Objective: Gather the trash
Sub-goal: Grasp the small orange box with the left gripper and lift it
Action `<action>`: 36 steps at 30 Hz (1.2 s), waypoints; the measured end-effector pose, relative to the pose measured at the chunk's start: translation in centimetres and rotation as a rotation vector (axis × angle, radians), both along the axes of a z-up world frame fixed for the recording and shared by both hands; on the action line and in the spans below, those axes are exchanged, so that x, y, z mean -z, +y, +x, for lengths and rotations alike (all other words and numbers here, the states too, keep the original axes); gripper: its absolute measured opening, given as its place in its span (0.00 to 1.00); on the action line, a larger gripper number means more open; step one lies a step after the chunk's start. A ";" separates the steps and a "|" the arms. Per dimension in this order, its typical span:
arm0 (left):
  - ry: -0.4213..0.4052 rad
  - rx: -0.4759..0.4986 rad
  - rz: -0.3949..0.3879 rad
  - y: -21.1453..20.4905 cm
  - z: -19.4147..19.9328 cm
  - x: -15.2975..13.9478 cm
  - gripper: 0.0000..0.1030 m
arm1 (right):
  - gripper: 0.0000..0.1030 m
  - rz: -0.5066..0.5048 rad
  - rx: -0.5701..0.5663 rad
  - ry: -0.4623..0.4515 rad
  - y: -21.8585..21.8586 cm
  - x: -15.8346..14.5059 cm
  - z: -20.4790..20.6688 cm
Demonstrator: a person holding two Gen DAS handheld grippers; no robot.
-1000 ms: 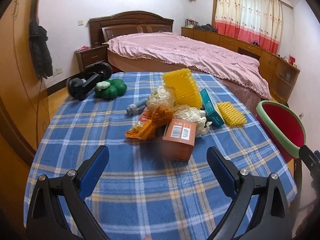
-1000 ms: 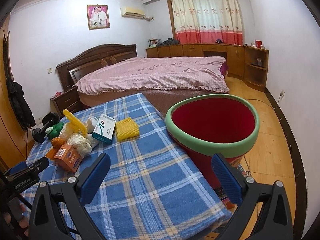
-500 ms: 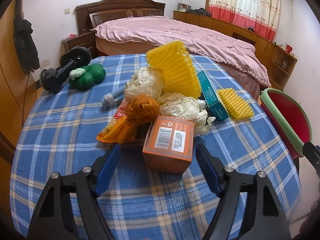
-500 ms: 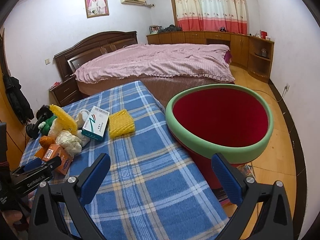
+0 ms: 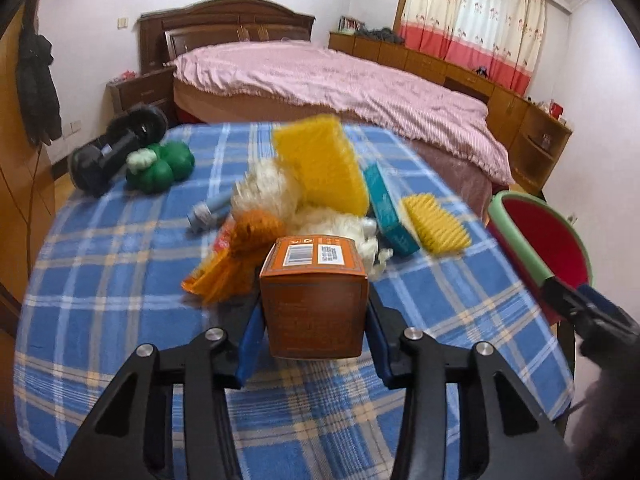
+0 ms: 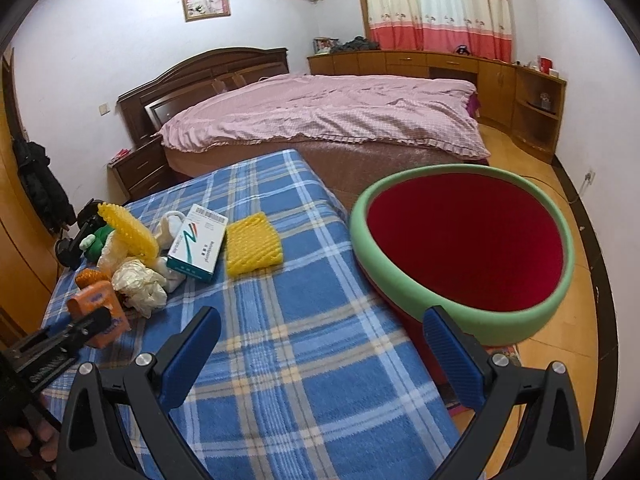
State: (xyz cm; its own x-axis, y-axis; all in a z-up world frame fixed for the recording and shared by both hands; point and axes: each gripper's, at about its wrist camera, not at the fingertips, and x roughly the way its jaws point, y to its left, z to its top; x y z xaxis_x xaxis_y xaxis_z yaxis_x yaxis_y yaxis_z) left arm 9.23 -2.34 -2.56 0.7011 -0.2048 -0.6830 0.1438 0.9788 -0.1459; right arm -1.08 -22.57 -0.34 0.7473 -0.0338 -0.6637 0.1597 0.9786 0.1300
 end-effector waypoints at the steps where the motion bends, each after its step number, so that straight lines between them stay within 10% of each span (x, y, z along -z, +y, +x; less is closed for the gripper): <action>1: -0.011 -0.006 -0.004 0.2 -0.1 -0.5 0.45 | 1.00 -0.001 -0.011 0.002 -0.1 -0.2 0.5; 20: -0.061 -0.251 0.073 4.3 3.9 -3.6 0.45 | 0.99 0.108 -0.245 0.057 1.4 -1.0 11.7; 36: -0.061 -0.213 0.057 7.1 4.8 -1.6 0.45 | 0.66 0.246 -0.209 0.162 4.7 2.5 16.5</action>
State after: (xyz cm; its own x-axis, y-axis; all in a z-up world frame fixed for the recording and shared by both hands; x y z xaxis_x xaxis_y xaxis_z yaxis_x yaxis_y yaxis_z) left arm 14.01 4.72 -0.94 0.7648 -0.0100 -0.6442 -0.0605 0.9943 -0.0873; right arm 15.43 -17.86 -2.80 0.6052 0.2842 -0.7436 -0.0031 0.9349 0.3548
